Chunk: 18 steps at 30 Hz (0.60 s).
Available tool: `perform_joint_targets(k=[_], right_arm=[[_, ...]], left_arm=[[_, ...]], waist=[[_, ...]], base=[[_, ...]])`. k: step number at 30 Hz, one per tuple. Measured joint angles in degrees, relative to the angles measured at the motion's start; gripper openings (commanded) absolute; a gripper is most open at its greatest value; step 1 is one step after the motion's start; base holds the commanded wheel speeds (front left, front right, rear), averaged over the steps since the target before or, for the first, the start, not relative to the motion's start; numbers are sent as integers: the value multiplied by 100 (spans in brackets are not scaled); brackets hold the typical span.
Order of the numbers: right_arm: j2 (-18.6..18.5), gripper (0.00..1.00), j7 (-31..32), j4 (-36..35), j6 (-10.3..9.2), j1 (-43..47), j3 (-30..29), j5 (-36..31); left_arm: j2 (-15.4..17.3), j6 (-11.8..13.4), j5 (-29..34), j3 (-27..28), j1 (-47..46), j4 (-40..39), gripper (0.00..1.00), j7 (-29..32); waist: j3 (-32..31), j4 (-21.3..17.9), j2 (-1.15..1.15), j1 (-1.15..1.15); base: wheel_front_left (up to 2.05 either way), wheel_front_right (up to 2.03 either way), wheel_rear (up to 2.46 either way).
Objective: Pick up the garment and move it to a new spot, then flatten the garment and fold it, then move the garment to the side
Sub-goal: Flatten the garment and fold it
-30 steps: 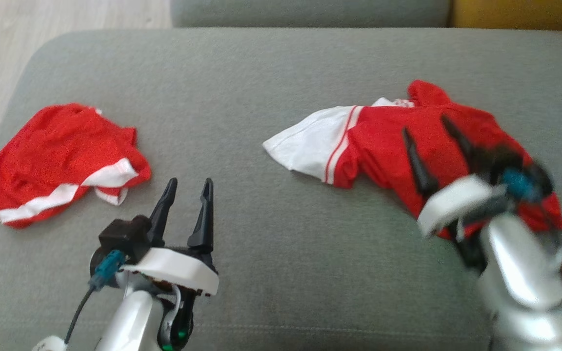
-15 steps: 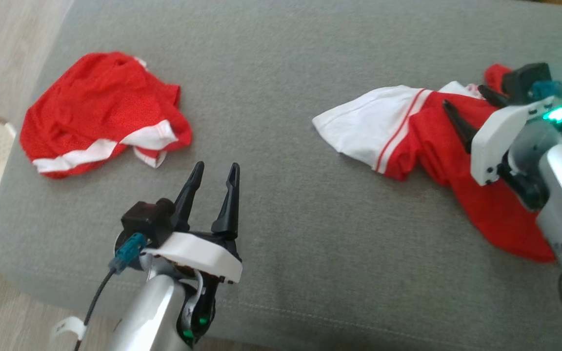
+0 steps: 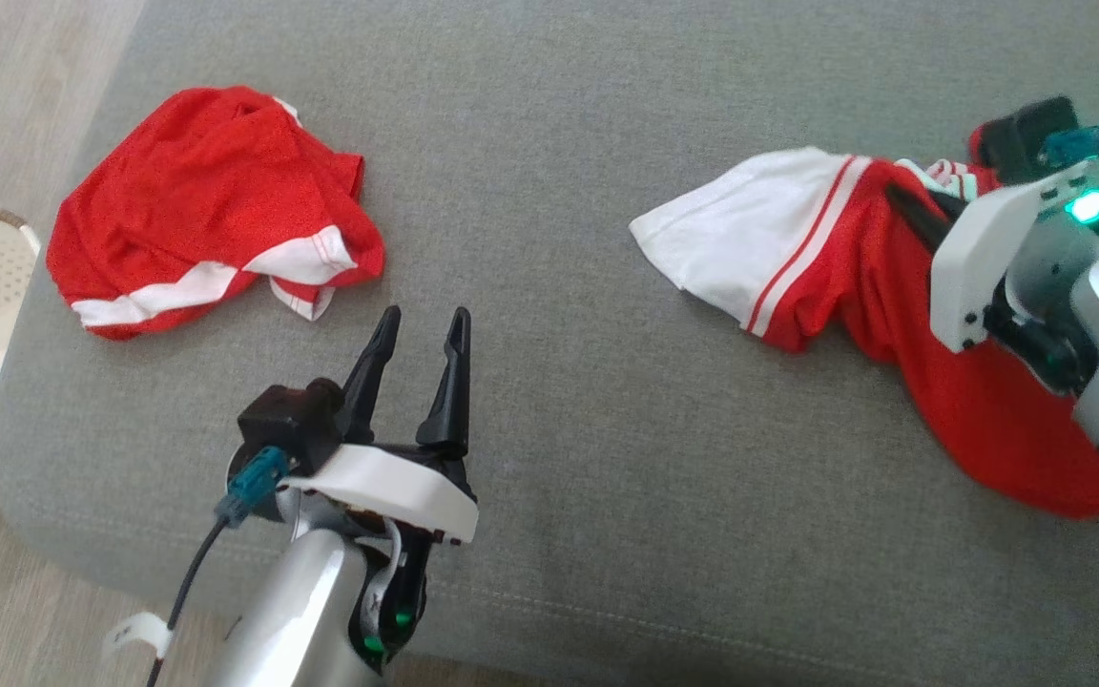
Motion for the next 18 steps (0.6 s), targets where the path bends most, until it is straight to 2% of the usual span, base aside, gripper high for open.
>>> perform_joint_targets(k=[6,7,8,12,18], right_arm=[[25,0,-1120,216,0,-463,16,-521],[25,0,-1120,216,0,-463,16,-521],[122,0,-1463,232,0,-598,-20,-684],[376,0,-1771,89,0,-640,79,-862],[800,0,-1873,-522,0,-350,582,-1237]], left_arm=[[-1,0,1,40,1,20,100,0],[-1,0,1,40,1,20,100,0],[-1,0,2,87,4,23,100,0],[-1,-1,2,172,24,35,100,0],[-1,-5,11,215,184,77,100,0]], waist=[[-186,-117,0,0],[-186,-117,0,0],[-280,-161,0,0],[-427,-239,0,0],[-729,-384,0,0]], base=[[0,0,0],[0,0,0],[0,0,0],[0,0,0],[0,0,0]])
